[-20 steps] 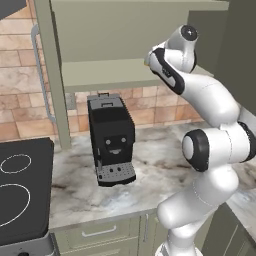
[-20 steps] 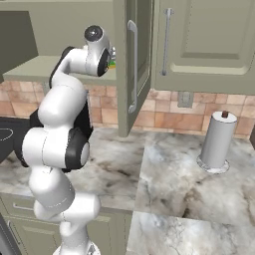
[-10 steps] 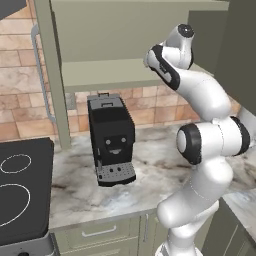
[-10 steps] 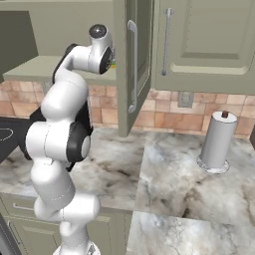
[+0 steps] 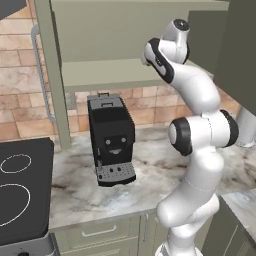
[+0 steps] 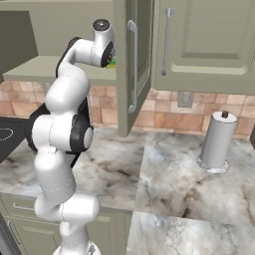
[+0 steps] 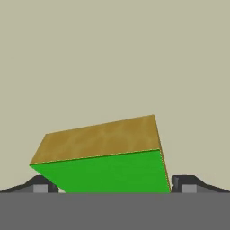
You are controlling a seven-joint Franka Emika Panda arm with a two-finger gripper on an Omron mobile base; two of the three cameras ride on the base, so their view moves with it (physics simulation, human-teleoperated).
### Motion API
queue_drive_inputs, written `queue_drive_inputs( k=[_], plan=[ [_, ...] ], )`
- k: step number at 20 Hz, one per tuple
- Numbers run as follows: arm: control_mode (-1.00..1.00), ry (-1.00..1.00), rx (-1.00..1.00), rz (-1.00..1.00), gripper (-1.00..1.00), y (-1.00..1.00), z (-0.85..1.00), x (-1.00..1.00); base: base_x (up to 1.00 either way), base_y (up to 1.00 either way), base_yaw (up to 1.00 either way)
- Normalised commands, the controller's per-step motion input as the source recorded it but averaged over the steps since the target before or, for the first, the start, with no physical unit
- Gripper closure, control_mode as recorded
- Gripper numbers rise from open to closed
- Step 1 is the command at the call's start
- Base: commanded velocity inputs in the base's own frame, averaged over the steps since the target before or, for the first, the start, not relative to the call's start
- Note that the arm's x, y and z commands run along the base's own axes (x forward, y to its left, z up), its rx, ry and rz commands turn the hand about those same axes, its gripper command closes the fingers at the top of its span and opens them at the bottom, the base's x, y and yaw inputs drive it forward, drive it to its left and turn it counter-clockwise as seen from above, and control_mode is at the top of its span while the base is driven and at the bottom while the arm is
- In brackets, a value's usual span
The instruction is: Locate and retrieve the soap dispenser and sponge from the cabinet. Place them next to the sink.
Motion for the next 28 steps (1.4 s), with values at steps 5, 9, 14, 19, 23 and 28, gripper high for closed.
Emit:
queue_drive_inputs(
  k=[5,9,14,19,23,28],
  plan=[
    [-1.0,0.01,0.0,0.02,1.0,0.14,-0.1,0.11,0.0,0.0,0.0],
    [-1.0,-0.02,0.0,0.0,1.0,0.08,-0.02,0.0,0.0,0.0,0.0],
    [-1.0,-0.04,0.0,-0.02,1.0,0.06,0.0,-0.01,0.0,0.0,0.0],
    [-1.0,-0.01,0.0,-0.11,1.0,0.0,0.0,-0.11,0.0,0.0,0.0],
    [-1.0,-0.04,0.0,-0.18,1.0,0.02,0.0,-0.18,0.0,0.0,0.0],
    [-1.0,0.0,0.0,-0.24,1.0,0.02,0.0,-0.14,0.0,0.0,0.0]
  ],
)
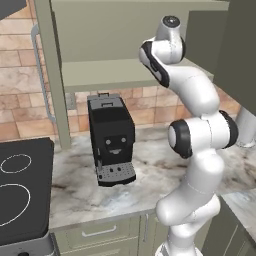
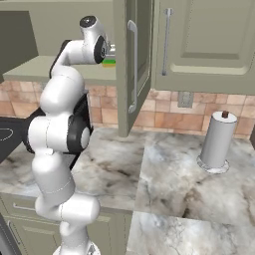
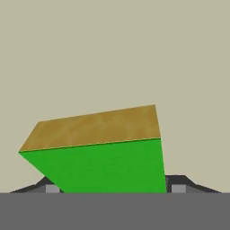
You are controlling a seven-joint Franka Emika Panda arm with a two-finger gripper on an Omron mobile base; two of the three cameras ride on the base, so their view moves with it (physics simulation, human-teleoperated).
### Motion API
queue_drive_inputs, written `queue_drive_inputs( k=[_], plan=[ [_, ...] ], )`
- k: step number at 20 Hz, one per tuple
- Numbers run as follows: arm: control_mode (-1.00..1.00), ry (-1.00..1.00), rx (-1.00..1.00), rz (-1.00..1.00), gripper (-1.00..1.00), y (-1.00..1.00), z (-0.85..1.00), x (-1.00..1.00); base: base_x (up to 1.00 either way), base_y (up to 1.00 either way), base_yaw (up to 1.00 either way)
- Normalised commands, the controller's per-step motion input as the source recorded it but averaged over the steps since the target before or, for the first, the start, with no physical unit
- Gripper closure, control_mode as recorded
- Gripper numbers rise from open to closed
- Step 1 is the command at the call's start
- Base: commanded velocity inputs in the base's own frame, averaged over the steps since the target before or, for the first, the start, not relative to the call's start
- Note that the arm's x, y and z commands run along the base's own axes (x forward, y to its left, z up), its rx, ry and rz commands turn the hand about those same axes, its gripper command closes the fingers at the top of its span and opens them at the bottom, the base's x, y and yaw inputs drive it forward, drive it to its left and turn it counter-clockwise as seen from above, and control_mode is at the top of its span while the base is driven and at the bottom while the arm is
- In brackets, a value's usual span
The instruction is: Locate and retrieve the soap dispenser and sponge from the cabinet. Place them next to the sink.
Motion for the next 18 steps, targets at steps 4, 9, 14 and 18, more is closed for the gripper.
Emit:
queue_drive_inputs(
  k=[4,9,14,18],
  plan=[
    [-1.0,0.0,0.0,-0.26,1.0,0.02,0.0,-0.23,0.0,0.0,0.0],
    [-1.0,0.0,0.0,-0.22,1.0,0.1,0.01,-0.16,0.0,0.0,0.0],
    [-1.0,0.0,0.0,-0.16,1.0,0.01,0.07,-0.45,0.0,0.0,0.0],
    [-1.0,0.0,0.0,-0.15,1.0,0.06,0.08,-0.65,0.0,0.0,0.0]
  ],
)
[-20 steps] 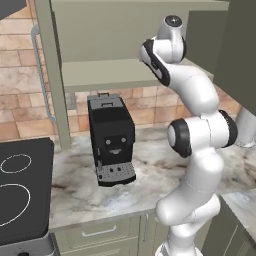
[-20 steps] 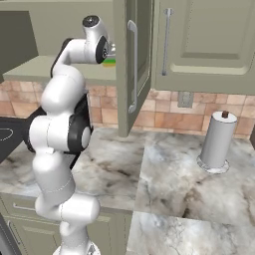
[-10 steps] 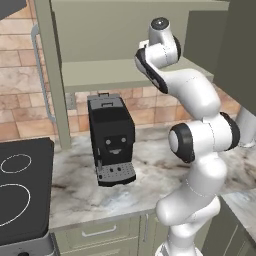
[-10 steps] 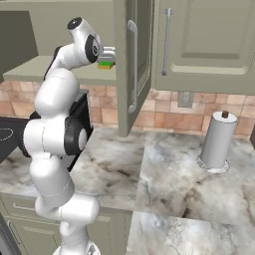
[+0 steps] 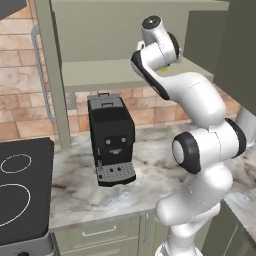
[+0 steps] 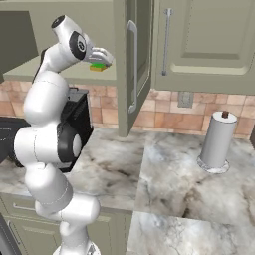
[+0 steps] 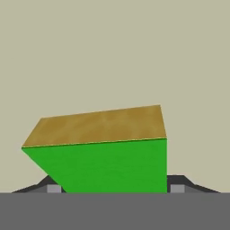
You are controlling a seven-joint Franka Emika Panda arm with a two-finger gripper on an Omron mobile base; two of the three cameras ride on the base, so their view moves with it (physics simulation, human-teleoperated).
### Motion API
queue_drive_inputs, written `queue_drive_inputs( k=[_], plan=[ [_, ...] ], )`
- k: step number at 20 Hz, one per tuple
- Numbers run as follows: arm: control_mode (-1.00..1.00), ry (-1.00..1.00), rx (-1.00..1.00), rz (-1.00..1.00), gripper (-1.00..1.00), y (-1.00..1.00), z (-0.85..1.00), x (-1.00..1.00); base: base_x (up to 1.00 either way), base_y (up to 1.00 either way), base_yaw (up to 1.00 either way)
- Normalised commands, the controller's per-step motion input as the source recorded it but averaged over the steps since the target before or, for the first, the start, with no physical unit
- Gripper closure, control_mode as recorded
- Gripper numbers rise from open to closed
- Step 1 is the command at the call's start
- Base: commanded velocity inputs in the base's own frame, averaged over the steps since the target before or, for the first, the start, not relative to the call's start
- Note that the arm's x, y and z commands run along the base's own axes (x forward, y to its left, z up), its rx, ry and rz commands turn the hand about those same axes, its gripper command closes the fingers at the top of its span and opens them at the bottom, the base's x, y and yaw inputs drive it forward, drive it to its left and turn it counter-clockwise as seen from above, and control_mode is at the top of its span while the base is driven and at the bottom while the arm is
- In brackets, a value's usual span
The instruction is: Locate and retrieve the soap dispenser and sponge from the cabinet. Place them next to the sink.
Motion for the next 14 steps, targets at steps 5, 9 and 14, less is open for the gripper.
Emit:
queue_drive_inputs(
  k=[5,9,14],
  plan=[
    [-1.0,0.0,0.0,-0.1,1.0,0.07,0.18,-0.68,0.0,0.0,0.0],
    [-1.0,0.0,0.0,-0.07,1.0,0.15,0.16,-0.74,0.0,0.0,0.0],
    [-1.0,0.01,0.0,-0.04,1.0,0.2,0.08,-0.79,0.0,0.0,0.0]
  ],
)
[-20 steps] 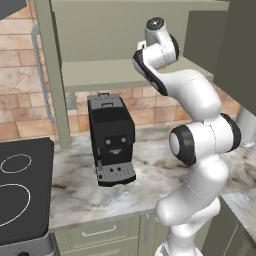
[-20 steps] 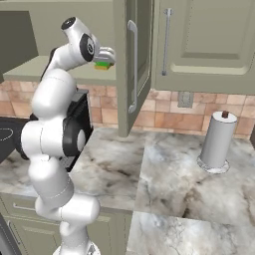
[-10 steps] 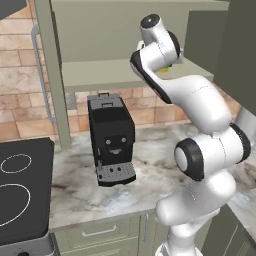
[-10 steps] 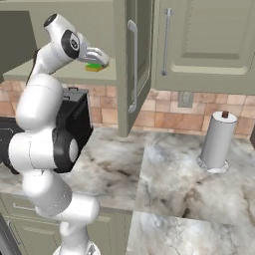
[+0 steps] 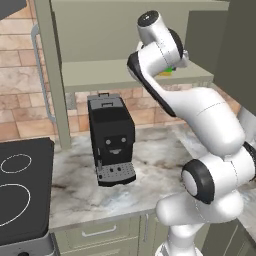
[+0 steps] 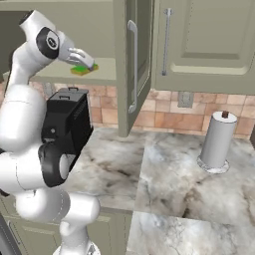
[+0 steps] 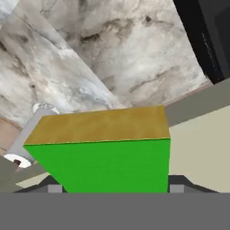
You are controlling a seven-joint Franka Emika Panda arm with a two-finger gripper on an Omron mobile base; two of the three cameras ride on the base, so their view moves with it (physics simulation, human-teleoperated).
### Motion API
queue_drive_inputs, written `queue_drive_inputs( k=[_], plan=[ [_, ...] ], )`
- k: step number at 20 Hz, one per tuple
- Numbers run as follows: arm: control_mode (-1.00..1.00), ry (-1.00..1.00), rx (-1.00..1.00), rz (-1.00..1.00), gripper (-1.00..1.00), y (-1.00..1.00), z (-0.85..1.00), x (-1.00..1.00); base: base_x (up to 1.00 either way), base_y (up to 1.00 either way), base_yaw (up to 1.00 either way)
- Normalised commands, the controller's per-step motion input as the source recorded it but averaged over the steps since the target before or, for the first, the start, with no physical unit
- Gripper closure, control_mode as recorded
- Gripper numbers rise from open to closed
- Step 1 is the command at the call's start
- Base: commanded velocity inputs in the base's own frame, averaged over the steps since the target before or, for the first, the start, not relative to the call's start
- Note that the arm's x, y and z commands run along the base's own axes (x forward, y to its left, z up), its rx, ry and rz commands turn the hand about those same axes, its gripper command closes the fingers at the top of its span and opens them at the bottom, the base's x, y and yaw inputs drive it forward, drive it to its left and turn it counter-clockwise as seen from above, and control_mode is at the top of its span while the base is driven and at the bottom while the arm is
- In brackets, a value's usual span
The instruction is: Locate and retrieve the soap dispenser and sponge from the cabinet. Place them next to the sink.
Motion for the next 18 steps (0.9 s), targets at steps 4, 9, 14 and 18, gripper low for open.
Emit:
queue_drive_inputs(
  k=[4,9,14,18],
  plan=[
    [-1.0,0.0,0.0,-0.02,1.0,0.14,-0.01,-0.94,0.0,0.0,0.0],
    [-1.0,0.0,0.01,0.0,1.0,0.03,0.0,-1.0,0.0,0.0,0.0],
    [-1.0,0.0,0.0,0.0,1.0,0.0,0.01,-1.0,0.0,0.0,0.0],
    [-1.0,0.0,0.01,0.0,1.0,0.0,-0.01,-1.0,0.0,0.0,0.0]
  ],
)
